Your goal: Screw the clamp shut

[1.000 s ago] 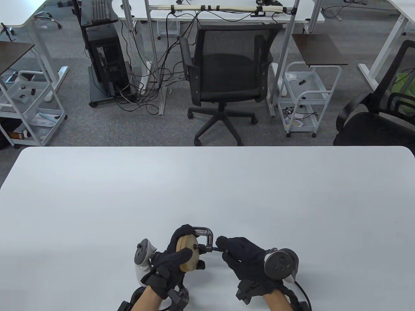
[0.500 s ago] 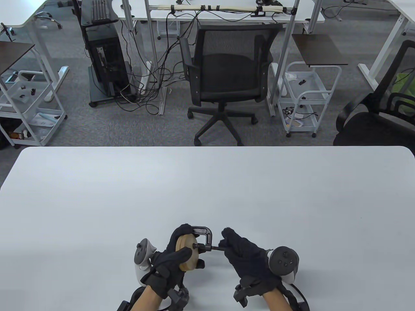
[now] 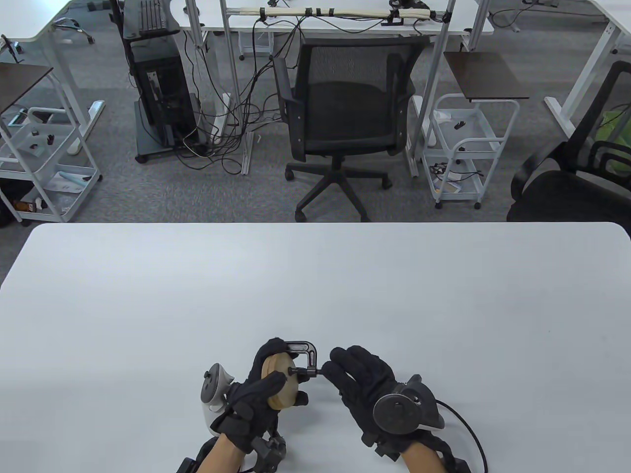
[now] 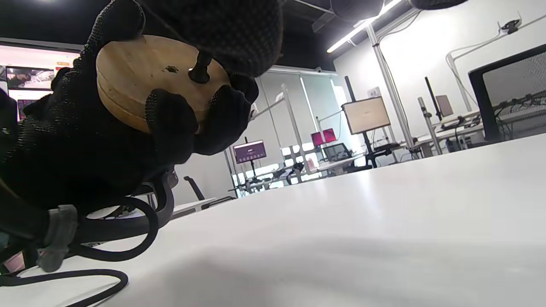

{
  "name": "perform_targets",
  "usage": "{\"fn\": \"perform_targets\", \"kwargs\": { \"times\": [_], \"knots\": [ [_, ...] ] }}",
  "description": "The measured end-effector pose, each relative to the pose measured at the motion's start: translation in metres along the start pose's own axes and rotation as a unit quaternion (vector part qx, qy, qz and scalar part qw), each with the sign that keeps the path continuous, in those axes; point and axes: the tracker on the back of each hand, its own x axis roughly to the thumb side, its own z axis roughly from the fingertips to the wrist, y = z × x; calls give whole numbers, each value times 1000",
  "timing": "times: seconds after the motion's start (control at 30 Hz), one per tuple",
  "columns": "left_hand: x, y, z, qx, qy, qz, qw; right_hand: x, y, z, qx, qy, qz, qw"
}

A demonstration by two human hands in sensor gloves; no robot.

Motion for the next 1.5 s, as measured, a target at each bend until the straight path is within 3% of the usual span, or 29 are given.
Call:
{"fn": "perform_targets", "kwargs": {
  "times": [0.13, 0.23, 0.4, 0.6, 0.83, 0.93, 1.07, 1.23, 1.4, 1.5],
  "knots": [
    [1, 1, 0, 4, 1, -7, 1000, -3, 0, 0, -2, 7, -26, 1000],
    [2, 4, 1, 12, -2, -8, 1000, -9, 1, 0, -1, 25, -97, 995],
    [1, 3, 1, 7, 4, -24, 1000, -20, 7, 1, -7, 70, -277, 958],
    [-1, -1, 0, -8, 8, -44, 999, -27, 9, 3, -36, 107, -350, 930],
    [1, -7, -2, -30, -2, -85, 996, -33, 18, 5, -64, 164, -439, 881],
    [0, -8, -2, -28, -4, -93, 995, -35, 19, 6, -63, 172, -443, 878],
    [0, -7, -3, -22, -4, -89, 996, -34, 17, 7, -70, 170, -428, 885],
    [0, -3, -2, -10, -5, -72, 997, -29, 5, 7, -106, 124, -327, 931],
    [2, -1, -1, -1, -8, -55, 998, -19, -3, 4, -66, 30, -204, 976],
    [3, 0, 0, 2, -11, -37, 999, -8, -3, 2, -31, -4, -73, 997]
  ]
}}
